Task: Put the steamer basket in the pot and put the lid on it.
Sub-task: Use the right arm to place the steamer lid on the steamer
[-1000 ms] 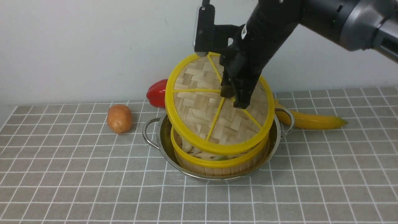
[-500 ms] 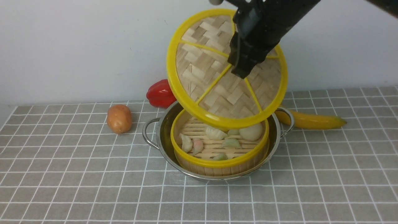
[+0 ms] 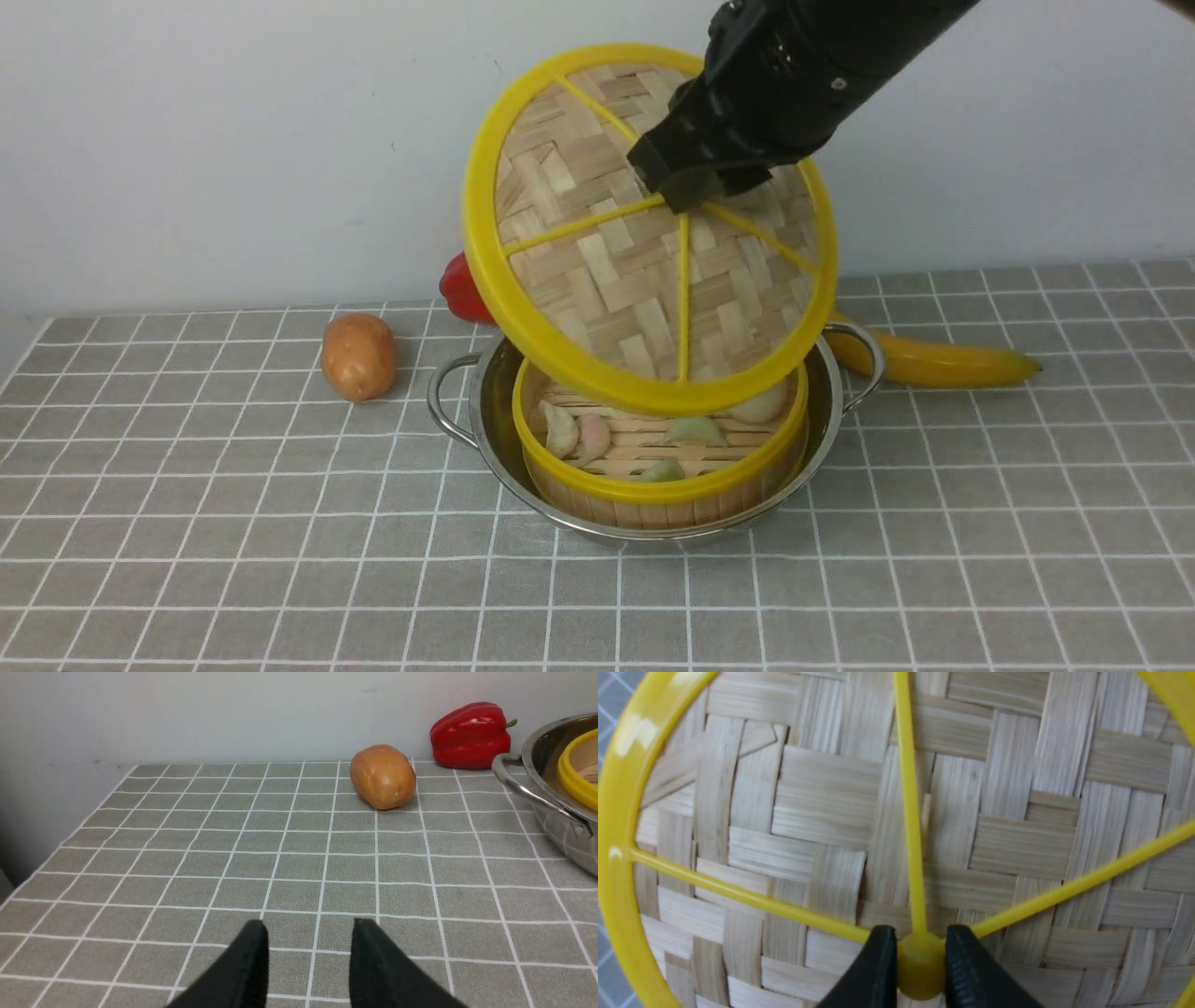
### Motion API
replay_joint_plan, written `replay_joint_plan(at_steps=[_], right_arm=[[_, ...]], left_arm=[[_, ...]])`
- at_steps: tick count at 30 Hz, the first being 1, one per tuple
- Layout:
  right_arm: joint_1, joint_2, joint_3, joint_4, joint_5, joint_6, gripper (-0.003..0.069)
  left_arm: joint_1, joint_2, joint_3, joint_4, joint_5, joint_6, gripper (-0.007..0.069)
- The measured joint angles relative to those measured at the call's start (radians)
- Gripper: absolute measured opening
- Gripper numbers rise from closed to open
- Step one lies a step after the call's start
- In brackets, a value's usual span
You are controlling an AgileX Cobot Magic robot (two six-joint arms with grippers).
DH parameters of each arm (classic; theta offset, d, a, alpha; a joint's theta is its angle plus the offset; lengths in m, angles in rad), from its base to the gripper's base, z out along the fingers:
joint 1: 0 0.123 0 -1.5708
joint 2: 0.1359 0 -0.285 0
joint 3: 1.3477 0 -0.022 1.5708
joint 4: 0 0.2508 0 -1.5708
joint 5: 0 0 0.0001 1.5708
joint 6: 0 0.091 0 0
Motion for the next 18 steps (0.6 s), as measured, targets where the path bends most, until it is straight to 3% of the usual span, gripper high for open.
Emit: replay_joint_plan(at_steps=[18], right_arm=[[-0.001,-0.124,0.324,0.121,-0.001,0.048,0.0148]], left_arm=[[0.000,0.000,0.000,-0.001,0.000,0.000,0.0243]])
